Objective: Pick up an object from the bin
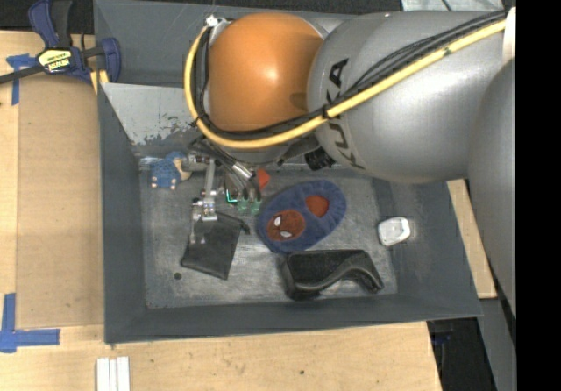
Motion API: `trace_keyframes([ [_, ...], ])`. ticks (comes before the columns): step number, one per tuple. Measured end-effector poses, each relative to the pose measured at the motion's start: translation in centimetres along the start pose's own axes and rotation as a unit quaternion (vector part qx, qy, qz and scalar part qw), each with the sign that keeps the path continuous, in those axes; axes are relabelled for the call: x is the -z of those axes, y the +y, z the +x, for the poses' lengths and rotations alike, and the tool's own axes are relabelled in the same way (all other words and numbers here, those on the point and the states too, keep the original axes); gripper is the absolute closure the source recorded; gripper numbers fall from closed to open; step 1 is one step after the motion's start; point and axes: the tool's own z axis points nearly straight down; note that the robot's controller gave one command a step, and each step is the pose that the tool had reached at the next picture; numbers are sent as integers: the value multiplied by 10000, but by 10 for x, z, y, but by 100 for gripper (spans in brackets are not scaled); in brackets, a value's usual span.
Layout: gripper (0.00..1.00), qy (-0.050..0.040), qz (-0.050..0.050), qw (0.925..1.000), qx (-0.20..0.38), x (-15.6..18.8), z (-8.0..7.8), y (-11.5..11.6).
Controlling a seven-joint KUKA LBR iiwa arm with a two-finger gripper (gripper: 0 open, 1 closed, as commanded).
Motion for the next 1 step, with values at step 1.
trace_keyframes([
  [1, 0, -18, 10, 9850, 1725, -38, 26, -65],
])
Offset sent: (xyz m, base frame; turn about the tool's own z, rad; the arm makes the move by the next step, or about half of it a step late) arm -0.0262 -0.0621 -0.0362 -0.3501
